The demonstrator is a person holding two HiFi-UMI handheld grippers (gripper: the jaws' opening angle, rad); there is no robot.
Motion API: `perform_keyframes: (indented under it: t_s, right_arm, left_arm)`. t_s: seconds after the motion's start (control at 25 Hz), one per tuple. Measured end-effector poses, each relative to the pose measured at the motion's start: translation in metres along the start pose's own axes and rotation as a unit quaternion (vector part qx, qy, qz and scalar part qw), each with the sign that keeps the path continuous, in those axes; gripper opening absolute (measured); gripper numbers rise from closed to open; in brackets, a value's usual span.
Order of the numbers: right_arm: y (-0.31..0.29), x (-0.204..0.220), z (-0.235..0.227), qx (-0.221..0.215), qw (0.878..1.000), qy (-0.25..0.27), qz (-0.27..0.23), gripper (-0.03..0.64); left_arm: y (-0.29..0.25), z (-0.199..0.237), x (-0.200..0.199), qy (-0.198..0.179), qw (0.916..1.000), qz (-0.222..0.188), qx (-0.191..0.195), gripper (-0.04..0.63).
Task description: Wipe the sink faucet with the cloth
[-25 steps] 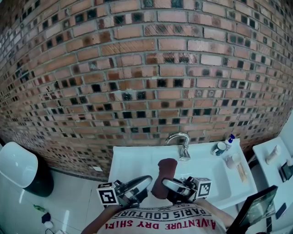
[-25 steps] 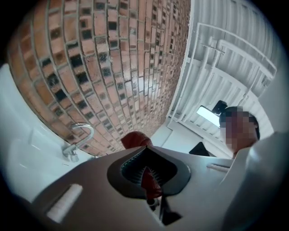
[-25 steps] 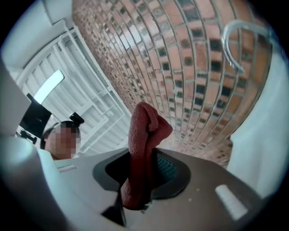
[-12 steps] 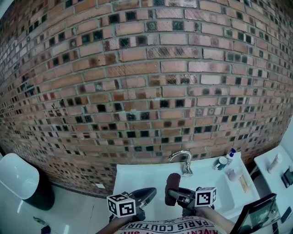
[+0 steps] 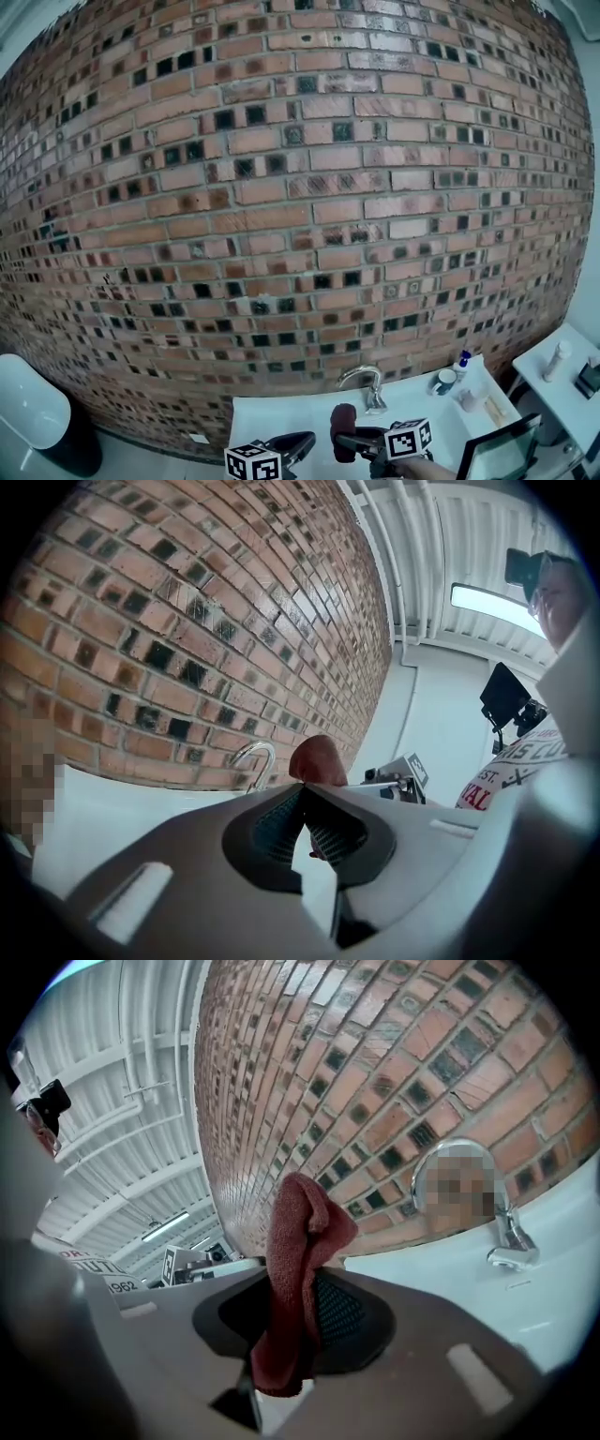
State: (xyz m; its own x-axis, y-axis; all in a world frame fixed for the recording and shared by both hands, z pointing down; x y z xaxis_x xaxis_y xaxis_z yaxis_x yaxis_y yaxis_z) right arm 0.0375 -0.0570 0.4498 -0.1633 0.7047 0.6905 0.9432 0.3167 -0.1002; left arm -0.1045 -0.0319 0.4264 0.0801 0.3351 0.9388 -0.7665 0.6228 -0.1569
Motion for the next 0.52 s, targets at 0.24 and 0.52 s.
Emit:
perform_keyframes:
  t_s: [0.24, 0.52]
  right_arm:
    - [-0.008, 0.016, -0.001, -0.007, 1.0, -0.016, 0.024, 0.103]
    - [-0.026, -0.022, -0.006, -0.023, 1.0, 0.012, 0.008, 0.103]
  left_arm:
    - [-0.004, -0.002, -0.001, 0.0, 1.0, -0.004, 0.003, 0.003]
    - [-0.019, 0.026, -0.026, -0.015, 0.9998, -0.012, 0.007, 0.003]
Point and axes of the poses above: the fingertips, and each gripper's own axes: y backward along the fingers, z to its left, x out of its underside, the point moved 5 cm from there along y, backward along the fingers, and after that the axes turned 8 degrees about -y, right-handed, at the moved point
